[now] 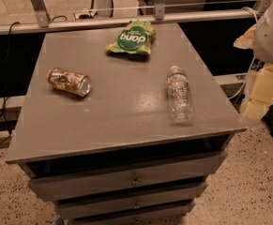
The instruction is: Place orange can upright
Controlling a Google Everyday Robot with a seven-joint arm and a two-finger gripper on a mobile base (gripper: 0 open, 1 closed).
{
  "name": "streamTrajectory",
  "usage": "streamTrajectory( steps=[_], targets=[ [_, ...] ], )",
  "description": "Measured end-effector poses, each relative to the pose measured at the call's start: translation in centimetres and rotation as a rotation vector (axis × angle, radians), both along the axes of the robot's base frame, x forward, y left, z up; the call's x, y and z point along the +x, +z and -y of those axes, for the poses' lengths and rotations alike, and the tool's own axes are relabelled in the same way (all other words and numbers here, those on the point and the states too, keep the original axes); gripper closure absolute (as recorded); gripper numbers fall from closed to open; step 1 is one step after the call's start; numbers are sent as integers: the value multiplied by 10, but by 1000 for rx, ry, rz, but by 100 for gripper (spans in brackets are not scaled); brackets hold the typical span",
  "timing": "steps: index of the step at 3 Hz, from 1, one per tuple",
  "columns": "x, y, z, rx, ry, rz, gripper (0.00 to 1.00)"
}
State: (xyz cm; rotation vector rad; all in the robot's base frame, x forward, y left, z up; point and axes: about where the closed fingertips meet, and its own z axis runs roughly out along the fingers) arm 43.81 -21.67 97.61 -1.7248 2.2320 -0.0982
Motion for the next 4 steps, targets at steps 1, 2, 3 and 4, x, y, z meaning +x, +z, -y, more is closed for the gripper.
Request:
streamTrajectory(
  steps=[1, 2, 3, 4],
  targets=[
    [0, 0, 0, 0, 0, 0, 0],
    [33, -3, -37, 75, 58, 17, 0],
    [78, -6, -93, 189, 120, 20, 0],
    [117, -4, -148, 290, 166, 21, 0]
  ],
)
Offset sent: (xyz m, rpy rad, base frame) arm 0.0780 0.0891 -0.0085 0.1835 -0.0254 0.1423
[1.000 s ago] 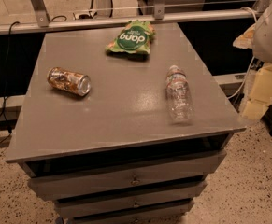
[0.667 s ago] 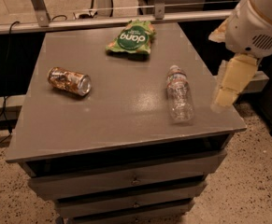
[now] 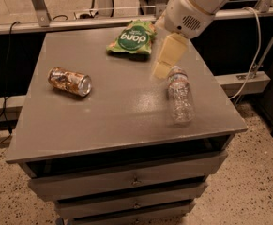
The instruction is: Place orange can upright
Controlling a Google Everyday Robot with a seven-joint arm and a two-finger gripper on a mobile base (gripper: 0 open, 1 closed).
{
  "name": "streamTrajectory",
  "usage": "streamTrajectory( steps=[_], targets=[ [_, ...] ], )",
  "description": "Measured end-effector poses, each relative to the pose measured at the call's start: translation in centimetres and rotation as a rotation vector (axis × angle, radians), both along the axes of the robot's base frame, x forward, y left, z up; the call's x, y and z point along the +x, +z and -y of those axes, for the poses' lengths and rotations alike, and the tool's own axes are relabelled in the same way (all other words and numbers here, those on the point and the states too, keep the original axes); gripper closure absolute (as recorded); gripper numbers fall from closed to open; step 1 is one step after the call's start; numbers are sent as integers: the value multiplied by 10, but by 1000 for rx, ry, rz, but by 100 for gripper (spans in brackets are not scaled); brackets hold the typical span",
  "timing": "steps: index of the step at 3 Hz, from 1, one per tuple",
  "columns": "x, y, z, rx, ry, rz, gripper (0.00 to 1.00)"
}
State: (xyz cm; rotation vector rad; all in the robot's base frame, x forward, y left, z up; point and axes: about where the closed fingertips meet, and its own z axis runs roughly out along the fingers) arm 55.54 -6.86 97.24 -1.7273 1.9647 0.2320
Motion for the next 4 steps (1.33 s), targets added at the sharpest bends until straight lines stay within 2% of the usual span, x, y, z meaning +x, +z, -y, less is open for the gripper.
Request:
streamTrajectory(
  steps=[1, 2, 3, 4],
  targets=[
    [29, 5, -57, 76, 17, -7, 0],
    [29, 5, -57, 76, 17, -7, 0],
    [39, -5, -92, 139, 59, -6, 0],
    [51, -33, -152, 230, 96, -40, 0]
  ],
)
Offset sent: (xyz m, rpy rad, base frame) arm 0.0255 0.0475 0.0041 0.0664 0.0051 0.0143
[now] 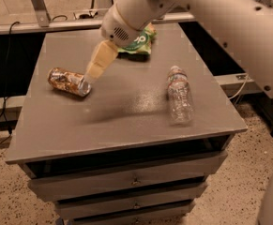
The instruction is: Place orange can upright
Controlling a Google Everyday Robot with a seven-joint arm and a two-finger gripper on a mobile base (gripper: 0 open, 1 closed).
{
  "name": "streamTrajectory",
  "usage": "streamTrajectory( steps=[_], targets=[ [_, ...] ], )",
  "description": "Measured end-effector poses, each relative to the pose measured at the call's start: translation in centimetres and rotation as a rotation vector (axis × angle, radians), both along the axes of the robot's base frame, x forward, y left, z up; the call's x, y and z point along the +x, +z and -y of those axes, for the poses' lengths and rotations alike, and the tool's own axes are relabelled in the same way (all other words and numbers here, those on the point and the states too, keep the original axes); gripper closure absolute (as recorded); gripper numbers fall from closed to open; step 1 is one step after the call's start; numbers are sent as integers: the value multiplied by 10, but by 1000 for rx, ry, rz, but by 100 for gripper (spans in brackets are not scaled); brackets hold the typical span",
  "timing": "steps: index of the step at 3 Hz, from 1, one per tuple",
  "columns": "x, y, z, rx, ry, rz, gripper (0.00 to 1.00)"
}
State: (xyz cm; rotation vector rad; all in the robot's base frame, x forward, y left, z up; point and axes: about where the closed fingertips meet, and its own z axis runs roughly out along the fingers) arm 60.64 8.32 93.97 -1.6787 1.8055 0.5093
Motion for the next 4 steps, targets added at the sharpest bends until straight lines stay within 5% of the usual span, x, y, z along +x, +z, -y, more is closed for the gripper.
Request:
streamTrajectory(
  steps=[1, 3, 4],
  targets=[
    [9, -30, -51, 45, 18, -47, 0],
    [19, -55, -115, 72, 32, -113, 0],
    [28, -77, -122, -34, 14, -125, 0]
  ],
)
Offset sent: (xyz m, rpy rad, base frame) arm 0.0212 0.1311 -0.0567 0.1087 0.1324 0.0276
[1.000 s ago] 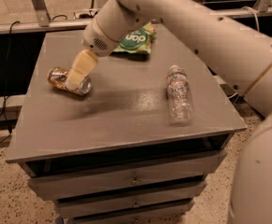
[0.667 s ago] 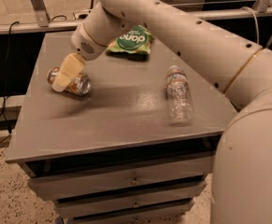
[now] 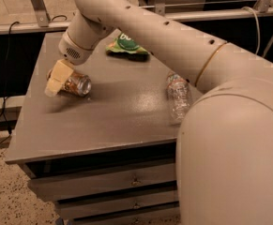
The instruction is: Place orange can upright
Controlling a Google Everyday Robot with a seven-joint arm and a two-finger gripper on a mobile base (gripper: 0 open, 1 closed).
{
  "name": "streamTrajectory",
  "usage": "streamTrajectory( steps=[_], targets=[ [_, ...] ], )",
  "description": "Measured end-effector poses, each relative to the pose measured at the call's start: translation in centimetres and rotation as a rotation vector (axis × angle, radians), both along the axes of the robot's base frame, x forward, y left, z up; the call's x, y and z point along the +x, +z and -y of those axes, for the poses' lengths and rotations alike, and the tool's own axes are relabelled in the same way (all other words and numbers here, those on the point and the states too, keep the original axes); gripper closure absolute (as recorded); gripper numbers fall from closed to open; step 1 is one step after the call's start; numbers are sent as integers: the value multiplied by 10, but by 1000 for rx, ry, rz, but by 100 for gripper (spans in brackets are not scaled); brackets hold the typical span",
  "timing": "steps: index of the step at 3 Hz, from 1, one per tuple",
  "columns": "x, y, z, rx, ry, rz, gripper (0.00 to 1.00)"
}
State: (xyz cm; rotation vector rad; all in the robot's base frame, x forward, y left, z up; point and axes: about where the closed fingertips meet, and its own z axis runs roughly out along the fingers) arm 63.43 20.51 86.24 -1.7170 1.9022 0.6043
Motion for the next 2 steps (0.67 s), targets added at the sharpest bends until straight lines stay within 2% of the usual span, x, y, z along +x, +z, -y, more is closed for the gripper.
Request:
streamTrajectory(
  steps=[2],
  targets=[
    [4, -11, -1, -137, -26, 10, 0]
  ],
)
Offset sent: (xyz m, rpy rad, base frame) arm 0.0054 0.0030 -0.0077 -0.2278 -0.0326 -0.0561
